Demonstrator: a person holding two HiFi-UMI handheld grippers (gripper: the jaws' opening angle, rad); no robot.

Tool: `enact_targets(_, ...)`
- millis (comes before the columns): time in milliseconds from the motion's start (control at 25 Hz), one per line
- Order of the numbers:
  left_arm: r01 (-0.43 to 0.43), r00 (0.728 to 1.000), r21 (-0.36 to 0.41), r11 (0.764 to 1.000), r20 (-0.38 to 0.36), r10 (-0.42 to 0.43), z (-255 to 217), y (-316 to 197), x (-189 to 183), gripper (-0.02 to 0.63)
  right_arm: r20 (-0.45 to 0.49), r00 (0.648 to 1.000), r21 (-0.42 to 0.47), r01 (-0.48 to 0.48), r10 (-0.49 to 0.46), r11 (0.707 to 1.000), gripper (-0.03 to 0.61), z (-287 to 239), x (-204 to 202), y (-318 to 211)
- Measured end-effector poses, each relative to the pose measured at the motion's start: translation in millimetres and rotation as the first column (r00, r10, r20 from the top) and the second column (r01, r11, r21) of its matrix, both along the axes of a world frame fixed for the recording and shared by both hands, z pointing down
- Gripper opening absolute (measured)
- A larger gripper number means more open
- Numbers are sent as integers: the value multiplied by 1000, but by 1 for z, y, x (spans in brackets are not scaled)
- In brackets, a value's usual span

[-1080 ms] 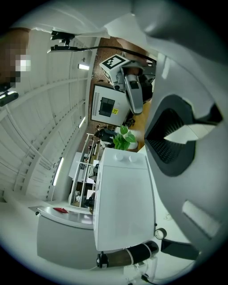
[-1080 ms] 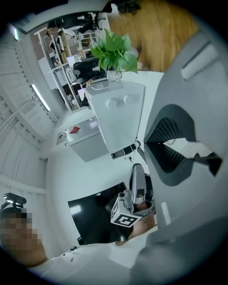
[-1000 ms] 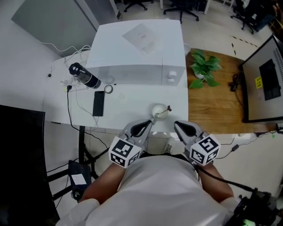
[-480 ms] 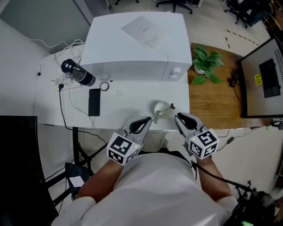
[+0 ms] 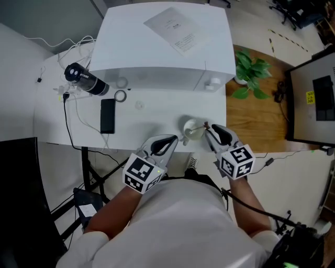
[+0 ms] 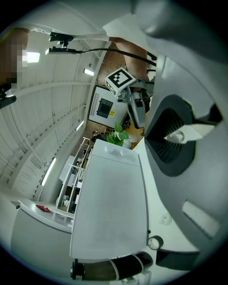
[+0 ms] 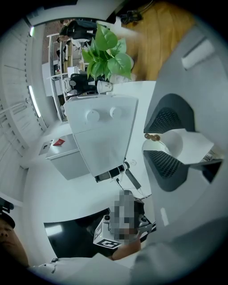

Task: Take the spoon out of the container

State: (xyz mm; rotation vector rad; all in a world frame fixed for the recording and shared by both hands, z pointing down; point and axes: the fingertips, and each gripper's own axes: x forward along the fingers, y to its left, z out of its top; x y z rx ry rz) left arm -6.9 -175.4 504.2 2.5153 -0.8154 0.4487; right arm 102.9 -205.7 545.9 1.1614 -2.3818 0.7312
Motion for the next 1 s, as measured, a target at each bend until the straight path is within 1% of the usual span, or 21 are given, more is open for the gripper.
enact_targets(200,8,1000,-17,1000,0,-8,5,-6,-3,5,10,1000,-31,-21,21,999,112,12,3,-10)
enact_targets(560,24,1000,-43,999,4,-24,11,-8,-10,5,16,1000,-67,-9,10,998,109,29,-7,-14)
enact_targets(840,31,1000,-46,998,2,-31,11,-6,-13,5,24,1000,-78,-11,13,997,66,32,-7,-14)
enact_targets(1000,32,999,-43,999,2,-32,10,-6,-14,5,25,1000,-77,-12,14,997,61,31,-8,-13)
